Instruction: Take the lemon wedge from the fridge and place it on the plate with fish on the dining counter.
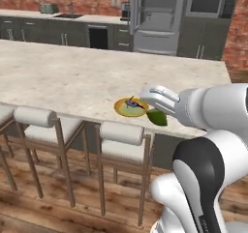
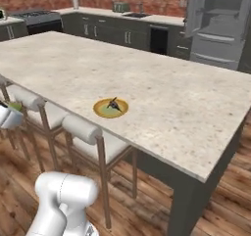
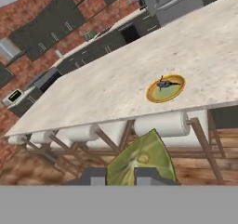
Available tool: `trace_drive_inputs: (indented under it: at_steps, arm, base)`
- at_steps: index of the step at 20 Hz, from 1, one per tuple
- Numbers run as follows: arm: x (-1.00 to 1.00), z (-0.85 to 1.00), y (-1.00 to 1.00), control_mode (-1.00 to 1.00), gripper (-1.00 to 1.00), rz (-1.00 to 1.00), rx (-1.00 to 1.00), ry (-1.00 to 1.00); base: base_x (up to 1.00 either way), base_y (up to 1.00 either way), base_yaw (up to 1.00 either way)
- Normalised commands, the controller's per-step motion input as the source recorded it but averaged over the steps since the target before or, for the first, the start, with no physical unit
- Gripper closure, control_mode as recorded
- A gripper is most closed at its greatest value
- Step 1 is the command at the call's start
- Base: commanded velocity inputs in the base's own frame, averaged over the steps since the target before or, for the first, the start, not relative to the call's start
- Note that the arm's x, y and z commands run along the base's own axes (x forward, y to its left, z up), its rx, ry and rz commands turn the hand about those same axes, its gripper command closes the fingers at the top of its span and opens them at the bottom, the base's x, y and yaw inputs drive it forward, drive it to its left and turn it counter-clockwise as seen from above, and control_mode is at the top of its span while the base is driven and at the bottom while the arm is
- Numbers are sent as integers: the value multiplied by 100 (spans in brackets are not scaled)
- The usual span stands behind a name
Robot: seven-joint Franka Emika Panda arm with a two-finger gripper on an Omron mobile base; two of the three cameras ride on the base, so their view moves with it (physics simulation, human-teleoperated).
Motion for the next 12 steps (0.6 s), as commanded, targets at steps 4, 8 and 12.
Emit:
trace_drive_inputs:
  at_steps: [4,8,12]
  arm:
    - [0,0,0,100,100,0,0,0]
    - [0,0,0,100,100,0,0,0]
    - [0,0,0,100,100,0,0,0]
  base:
    - [94,52,-66]
    - [98,31,-59]
    - [98,-12,-38]
